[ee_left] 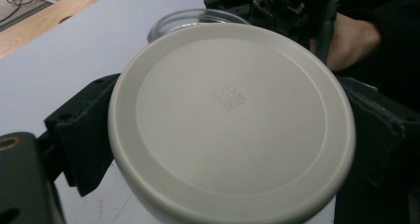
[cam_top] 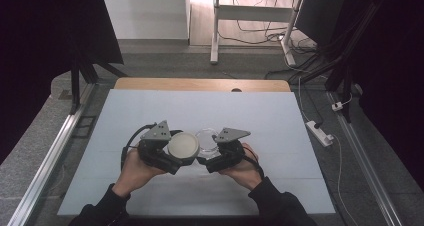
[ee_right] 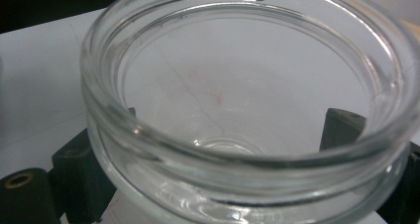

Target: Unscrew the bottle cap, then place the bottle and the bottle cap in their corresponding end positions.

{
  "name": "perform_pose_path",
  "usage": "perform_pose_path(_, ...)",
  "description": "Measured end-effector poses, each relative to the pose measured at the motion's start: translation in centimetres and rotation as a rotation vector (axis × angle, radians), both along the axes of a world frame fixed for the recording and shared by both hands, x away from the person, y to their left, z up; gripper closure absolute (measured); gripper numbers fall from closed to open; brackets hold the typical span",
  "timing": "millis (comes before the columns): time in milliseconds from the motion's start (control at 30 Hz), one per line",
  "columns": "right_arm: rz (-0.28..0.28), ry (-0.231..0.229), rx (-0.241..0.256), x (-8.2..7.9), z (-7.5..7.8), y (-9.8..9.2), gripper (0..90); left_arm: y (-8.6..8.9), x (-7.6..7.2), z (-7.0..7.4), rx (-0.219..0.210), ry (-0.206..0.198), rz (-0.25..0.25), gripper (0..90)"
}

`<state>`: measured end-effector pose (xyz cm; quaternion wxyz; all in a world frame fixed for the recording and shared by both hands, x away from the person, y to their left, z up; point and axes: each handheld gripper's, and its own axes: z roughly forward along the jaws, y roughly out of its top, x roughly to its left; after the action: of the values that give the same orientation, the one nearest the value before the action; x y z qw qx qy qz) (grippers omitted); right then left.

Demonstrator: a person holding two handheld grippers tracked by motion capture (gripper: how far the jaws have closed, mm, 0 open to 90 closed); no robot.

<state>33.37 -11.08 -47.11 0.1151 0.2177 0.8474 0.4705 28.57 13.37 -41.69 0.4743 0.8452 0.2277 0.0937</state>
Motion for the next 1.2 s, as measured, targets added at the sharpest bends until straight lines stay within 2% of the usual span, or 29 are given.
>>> perform_pose_path(333,-0.030,-0.007,0.006,0.5,0.4,-0.8,6.8,0.1,-1.1,-1.7,-0.021,0.021,-0.036,7.8)
perform_pose_path(700,-0.055,-0.011,0.006,1.1,0.5,-1.3,6.8,-1.4,-2.1,-3.5,0.003,0.042,-0.085,7.8)
perform_pose_path(867,-0.060,-0.012,0.008,1.5,0.6,-1.4,6.8,-1.9,-2.2,-4.1,0.014,0.046,-0.100,7.8)
perform_pose_path(1200,-0.094,-0.001,0.013,2.8,0.6,-1.7,6.8,-2.6,-1.9,-5.0,0.008,0.051,-0.112,7.8)
